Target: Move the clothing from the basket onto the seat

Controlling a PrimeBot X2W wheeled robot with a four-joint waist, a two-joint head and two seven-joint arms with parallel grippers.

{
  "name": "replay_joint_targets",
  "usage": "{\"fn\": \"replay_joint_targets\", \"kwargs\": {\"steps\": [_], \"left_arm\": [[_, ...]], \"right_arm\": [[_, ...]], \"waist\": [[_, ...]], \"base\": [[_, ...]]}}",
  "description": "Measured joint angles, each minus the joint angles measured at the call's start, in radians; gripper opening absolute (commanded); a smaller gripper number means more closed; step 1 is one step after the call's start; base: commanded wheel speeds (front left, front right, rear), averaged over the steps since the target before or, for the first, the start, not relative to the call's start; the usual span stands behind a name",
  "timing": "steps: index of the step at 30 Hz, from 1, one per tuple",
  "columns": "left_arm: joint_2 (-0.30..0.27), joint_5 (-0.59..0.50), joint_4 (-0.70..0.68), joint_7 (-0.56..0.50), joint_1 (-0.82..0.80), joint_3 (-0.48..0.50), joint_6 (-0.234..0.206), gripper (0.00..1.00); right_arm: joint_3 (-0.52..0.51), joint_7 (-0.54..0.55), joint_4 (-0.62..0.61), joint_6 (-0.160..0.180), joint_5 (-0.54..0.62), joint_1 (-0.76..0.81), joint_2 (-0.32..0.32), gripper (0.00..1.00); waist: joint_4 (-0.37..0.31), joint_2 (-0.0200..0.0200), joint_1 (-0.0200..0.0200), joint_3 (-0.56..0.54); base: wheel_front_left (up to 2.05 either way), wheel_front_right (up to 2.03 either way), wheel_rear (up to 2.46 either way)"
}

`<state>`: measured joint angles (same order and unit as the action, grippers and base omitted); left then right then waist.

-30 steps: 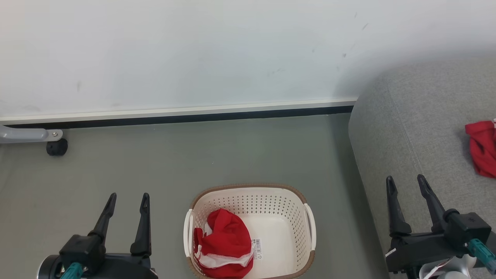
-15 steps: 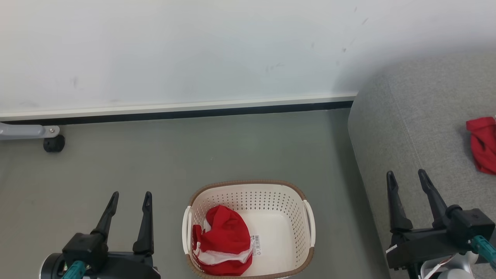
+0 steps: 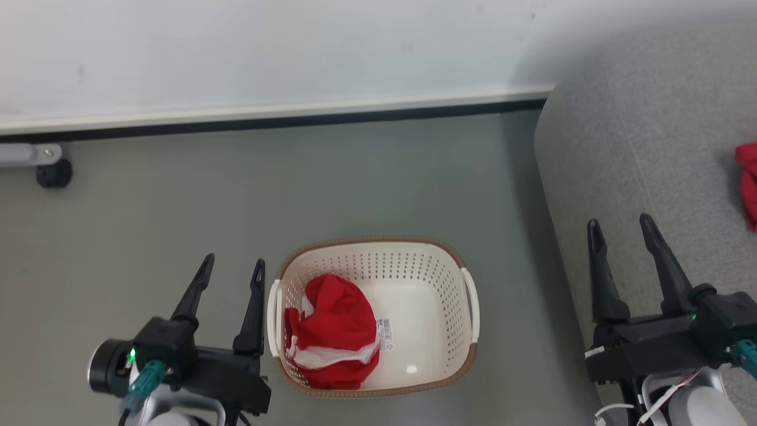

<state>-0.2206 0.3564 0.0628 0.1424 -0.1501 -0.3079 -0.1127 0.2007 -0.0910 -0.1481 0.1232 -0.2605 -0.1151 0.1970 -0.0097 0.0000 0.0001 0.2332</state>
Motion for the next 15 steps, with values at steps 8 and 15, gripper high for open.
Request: {"fn": "replay_joint_targets", "kwargs": {"steps": [8,15], "left_arm": [[0.010,-0.042,0.090,-0.015,-0.106,-0.055,0.035,1.00],[0.009,-0.081,0.188,-0.038,-0.203,-0.107,0.070,1.00]], "right_arm": [[0.007,0.012,-0.054,0.000,0.025,-0.065,-0.016,1.00],[0.036,0.024,-0.100,0.000,0.060,-0.132,-0.040,1.00]], "waist": [[-0.021,0.0001,0.0001,0.109],[-0.052,0.0001,0.0001,0.209]], "base": [[0.00,0.00,0.00],[0.00,0.00,0.00]]}}
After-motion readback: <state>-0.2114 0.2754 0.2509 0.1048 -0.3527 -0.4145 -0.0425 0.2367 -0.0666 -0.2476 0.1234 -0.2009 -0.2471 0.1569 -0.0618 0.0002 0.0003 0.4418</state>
